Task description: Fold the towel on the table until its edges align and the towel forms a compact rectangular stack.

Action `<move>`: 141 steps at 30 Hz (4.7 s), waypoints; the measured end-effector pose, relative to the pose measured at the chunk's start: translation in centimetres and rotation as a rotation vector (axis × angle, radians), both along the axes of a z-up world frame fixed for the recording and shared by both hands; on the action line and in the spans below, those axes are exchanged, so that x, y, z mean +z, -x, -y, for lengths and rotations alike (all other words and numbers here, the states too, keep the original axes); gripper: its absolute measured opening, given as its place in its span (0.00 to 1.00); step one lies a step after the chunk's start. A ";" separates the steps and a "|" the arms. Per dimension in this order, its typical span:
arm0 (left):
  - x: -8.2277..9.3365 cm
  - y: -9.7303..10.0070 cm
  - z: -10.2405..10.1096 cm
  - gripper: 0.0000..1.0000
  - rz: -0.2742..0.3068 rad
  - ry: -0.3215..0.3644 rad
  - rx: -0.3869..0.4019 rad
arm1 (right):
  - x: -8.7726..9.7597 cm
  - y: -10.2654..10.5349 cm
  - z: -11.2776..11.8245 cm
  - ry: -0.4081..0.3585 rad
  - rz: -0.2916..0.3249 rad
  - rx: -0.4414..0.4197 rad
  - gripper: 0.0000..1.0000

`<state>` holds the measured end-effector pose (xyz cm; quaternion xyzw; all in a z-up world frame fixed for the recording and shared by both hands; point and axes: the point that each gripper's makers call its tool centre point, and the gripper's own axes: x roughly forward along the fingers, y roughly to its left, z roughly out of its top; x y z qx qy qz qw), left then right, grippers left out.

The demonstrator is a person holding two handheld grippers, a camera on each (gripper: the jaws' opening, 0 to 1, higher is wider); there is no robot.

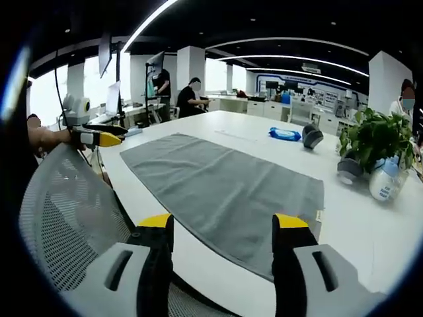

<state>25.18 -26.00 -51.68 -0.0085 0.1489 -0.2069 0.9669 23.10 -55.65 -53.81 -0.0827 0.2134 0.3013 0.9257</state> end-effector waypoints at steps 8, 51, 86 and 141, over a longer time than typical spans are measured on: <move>-0.2 0.0 -0.1 0.79 -0.006 0.001 -0.003 | -0.1 0.1 -0.1 0.003 -0.005 0.004 0.58; -0.5 0.2 0.3 0.76 -0.031 0.003 -0.012 | -0.8 0.4 0.0 0.012 -0.036 0.013 0.51; 3.9 -2.4 1.3 0.63 0.009 -0.053 -0.103 | 1.3 -2.0 5.3 -0.248 -0.132 -0.054 0.34; -6.1 -1.6 19.9 0.53 -0.216 -0.120 -0.620 | -10.4 -1.5 13.8 -0.037 -0.450 -0.283 0.16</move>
